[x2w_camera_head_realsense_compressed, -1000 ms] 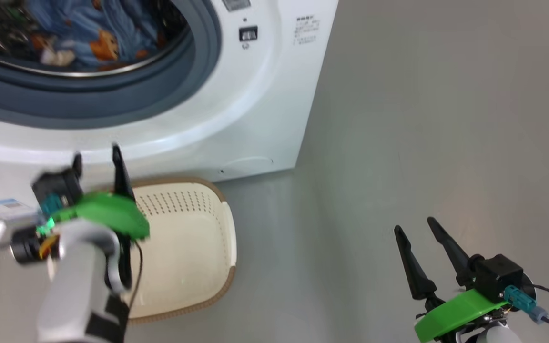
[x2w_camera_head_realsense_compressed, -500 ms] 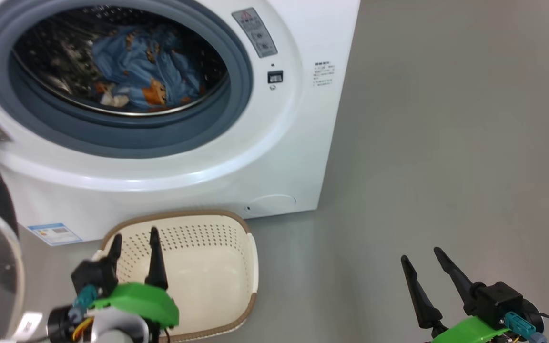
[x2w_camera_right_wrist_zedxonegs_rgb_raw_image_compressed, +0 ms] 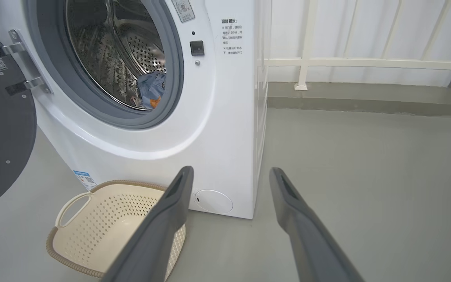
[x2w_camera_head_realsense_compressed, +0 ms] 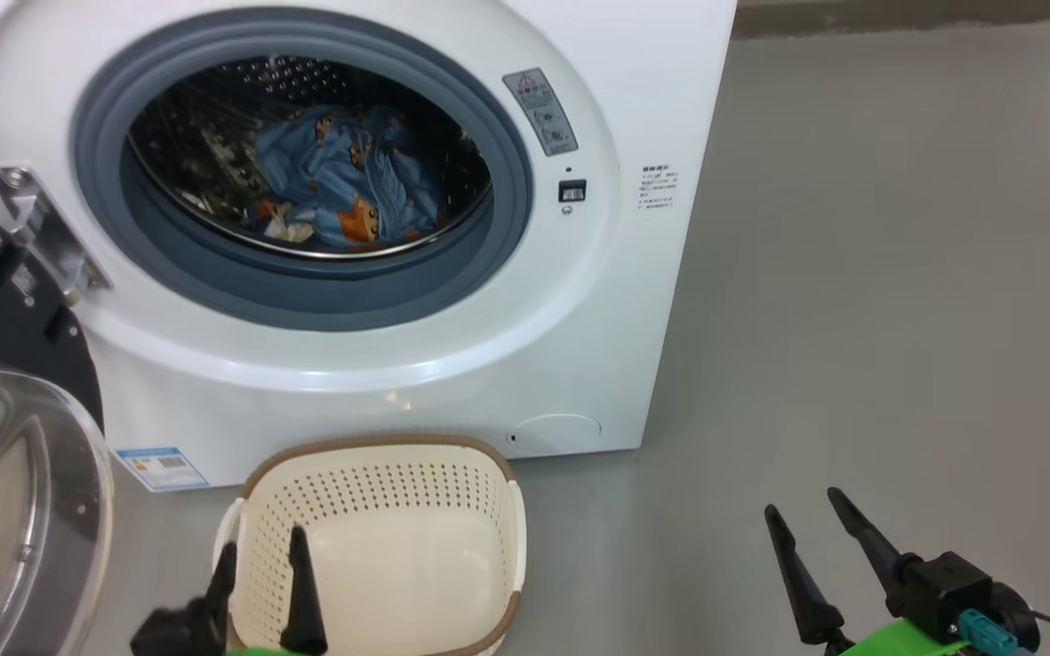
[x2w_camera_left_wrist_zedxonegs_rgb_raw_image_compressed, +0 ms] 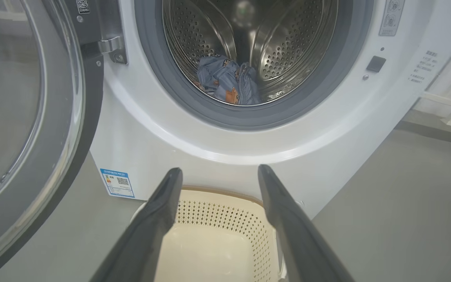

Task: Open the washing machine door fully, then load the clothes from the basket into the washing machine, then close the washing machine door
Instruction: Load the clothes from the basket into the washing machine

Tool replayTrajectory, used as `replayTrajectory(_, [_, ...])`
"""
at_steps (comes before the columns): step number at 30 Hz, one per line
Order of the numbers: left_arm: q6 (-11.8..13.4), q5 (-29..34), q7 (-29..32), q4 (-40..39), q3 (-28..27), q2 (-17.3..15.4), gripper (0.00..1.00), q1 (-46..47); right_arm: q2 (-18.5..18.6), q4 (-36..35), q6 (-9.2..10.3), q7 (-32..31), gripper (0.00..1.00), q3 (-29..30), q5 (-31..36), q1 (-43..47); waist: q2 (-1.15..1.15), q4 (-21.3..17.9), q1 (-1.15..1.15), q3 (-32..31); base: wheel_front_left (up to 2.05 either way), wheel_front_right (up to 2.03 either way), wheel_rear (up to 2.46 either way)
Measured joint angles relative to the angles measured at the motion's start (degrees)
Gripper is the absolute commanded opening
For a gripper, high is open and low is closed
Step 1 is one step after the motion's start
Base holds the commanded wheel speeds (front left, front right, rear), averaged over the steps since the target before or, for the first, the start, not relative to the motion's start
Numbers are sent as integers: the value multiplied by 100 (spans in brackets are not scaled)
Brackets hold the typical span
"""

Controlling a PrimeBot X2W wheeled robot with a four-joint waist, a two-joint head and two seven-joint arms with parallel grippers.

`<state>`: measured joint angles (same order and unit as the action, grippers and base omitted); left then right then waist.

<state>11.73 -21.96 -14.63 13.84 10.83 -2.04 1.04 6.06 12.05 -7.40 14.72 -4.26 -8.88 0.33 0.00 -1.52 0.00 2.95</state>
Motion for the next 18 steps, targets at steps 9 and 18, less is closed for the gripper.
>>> replayTrajectory(9, [11, 162, 0, -354, -187, -22, 100, -781, -9, 30, 0, 0, 100, -67, 60, 283, 0, -33, 0, -318, 0, 0, 0])
replayTrajectory(18, [-89, 320, 0, -603, -322, -30, 100, -939, -26, -68, 0, 0, 100, 77, 189, 453, 0, -27, 0, -389, 0, 0, 0])
